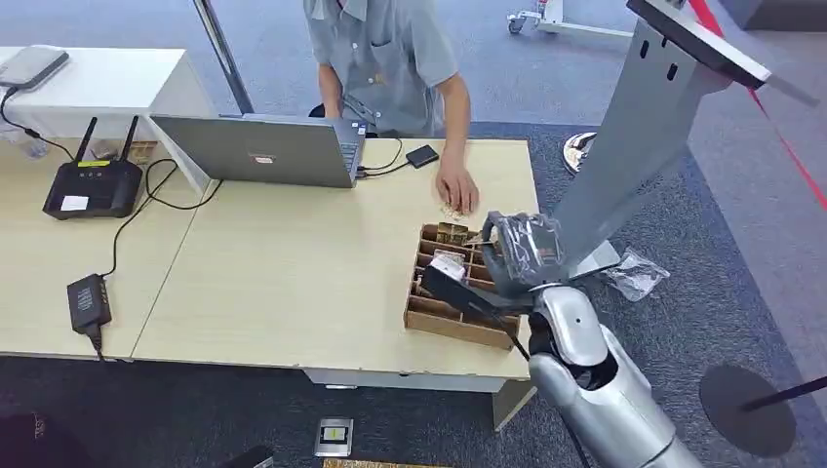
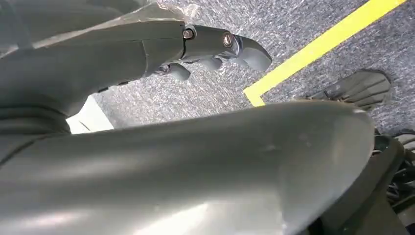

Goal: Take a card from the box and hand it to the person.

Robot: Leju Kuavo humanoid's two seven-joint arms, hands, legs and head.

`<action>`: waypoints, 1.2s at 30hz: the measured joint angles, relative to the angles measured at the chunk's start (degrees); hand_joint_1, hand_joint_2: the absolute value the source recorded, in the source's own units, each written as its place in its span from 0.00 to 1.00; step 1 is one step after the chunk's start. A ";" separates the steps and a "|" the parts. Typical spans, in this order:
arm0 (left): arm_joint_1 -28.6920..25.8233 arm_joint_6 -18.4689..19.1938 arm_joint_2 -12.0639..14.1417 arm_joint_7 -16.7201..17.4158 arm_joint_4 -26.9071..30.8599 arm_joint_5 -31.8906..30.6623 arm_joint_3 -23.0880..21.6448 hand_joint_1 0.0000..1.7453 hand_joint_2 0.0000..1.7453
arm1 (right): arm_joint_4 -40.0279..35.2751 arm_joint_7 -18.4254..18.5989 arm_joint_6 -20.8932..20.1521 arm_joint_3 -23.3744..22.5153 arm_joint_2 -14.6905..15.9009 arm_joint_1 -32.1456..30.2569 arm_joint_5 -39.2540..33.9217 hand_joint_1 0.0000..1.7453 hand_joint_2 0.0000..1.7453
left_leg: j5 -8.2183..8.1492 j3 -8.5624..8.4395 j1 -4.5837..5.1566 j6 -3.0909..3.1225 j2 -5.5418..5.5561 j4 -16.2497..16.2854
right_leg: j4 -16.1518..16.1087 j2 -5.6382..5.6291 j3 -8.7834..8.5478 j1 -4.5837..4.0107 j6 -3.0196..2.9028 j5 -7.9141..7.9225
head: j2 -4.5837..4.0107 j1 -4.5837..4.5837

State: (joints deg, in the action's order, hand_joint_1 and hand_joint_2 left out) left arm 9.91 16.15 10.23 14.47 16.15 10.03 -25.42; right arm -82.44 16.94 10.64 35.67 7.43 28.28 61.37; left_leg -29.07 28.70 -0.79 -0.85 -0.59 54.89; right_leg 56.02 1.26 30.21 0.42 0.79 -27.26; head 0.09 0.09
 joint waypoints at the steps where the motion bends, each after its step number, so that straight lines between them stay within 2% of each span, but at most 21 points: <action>1: 0.00 0.00 0.00 0.00 0.00 0.00 0.00 0.00 0.00 | -0.74 -0.26 0.04 0.00 0.00 -0.04 0.02 1.00 1.00 | 0.00 0.00 0.00 0.00 0.00 0.00 | 0.00 0.00 0.00 0.00 0.00 0.00 | 0.00 -0.02; 5: 0.04 0.02 0.00 0.02 0.00 -0.11 0.00 0.00 0.00 | -2.58 -1.75 0.26 -0.02 0.00 -0.16 -0.18 1.00 1.00 | 0.00 0.00 0.00 0.00 0.00 0.00 | 0.00 0.00 -0.01 0.00 0.00 0.00 | 0.00 0.00; 14: 0.43 0.24 -0.04 0.39 0.04 -0.61 0.00 0.00 0.00 | -1.12 -5.57 1.99 0.35 -1.23 0.83 -1.90 1.00 1.00 | 0.00 0.02 0.00 0.00 0.01 -0.01 | 0.00 0.00 -0.01 0.00 0.00 0.00 | 0.00 0.00; 36: 0.68 0.22 -0.26 0.57 0.04 -1.09 0.00 0.00 0.00 | 6.25 -6.91 1.84 3.04 -4.92 4.64 -5.18 1.00 1.00 | 0.00 0.04 0.00 0.00 0.02 -0.01 | 0.00 0.00 -0.01 0.00 0.00 0.00 | 0.00 0.00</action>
State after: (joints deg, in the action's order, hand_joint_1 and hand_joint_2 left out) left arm 10.59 16.37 9.97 15.04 16.20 8.94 -25.42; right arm -76.19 10.03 12.48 38.71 2.51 32.92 56.19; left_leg -29.07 28.75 -0.80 -0.85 -0.57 54.88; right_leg 56.03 1.26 30.20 0.42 0.79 -27.26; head 0.09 0.09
